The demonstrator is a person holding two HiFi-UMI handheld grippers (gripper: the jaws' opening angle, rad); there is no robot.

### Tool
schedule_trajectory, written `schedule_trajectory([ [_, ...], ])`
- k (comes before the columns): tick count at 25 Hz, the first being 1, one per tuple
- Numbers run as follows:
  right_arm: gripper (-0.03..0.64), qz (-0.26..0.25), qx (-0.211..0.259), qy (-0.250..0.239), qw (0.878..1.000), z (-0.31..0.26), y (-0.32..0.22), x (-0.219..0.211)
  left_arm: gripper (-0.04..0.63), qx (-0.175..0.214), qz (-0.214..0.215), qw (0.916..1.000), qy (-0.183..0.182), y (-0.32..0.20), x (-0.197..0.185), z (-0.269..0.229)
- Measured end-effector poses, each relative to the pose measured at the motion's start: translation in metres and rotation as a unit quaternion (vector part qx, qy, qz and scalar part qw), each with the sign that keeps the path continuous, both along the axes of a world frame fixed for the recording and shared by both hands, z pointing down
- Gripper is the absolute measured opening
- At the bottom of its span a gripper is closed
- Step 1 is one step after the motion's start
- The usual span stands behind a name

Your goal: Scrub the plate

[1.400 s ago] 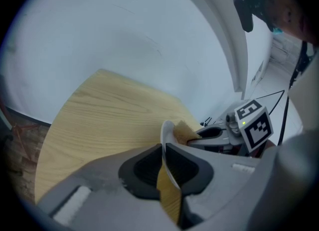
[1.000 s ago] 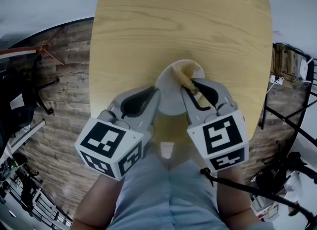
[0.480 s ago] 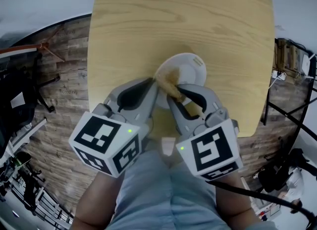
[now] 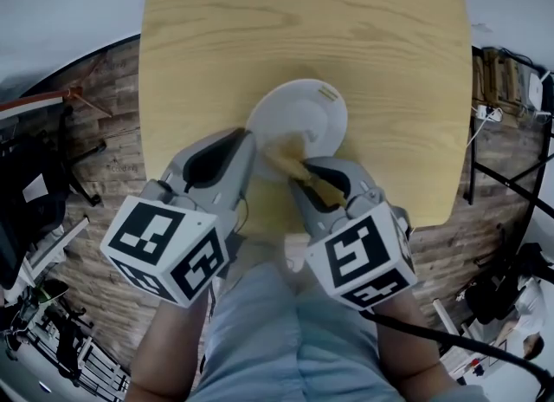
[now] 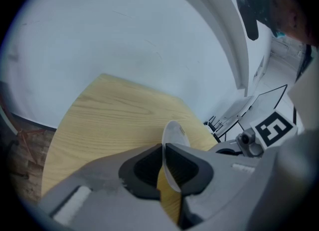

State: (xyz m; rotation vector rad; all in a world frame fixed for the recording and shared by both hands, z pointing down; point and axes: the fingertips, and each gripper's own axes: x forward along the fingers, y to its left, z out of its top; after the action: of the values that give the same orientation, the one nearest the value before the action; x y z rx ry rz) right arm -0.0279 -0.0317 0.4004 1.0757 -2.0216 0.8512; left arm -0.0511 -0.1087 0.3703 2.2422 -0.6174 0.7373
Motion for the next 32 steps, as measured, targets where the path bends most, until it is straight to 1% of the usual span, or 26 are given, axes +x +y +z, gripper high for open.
schedule_trajectory([
  [4,0.067,0.007,-0.016,0.01,1.0,0.009,0.012,0.011,0.043,0.006,0.007,0.9999,-0.006,0.001,0.0,0.0],
  [10,0.067,0.039,-0.032,0.029,0.998,0.014,0.02,0.04,0.043,0.009,0.015,0.9998,-0.01,0.003,0.002,-0.002],
  [15,0.067,0.067,-0.029,0.047,0.996,0.014,0.012,0.065,0.044,0.01,0.02,0.9997,-0.014,0.004,0.001,-0.002],
  [19,0.067,0.079,-0.023,0.06,0.995,0.011,0.003,0.079,0.043,0.007,0.026,0.9995,-0.015,0.006,0.002,-0.003],
  [25,0.067,0.078,-0.011,0.073,0.994,0.006,-0.014,0.085,0.044,0.006,0.032,0.9994,-0.015,0.007,0.004,-0.003],
  [32,0.067,0.053,0.013,0.077,0.996,-0.007,-0.034,0.067,0.044,0.005,0.031,0.9995,-0.007,0.01,0.005,-0.004],
])
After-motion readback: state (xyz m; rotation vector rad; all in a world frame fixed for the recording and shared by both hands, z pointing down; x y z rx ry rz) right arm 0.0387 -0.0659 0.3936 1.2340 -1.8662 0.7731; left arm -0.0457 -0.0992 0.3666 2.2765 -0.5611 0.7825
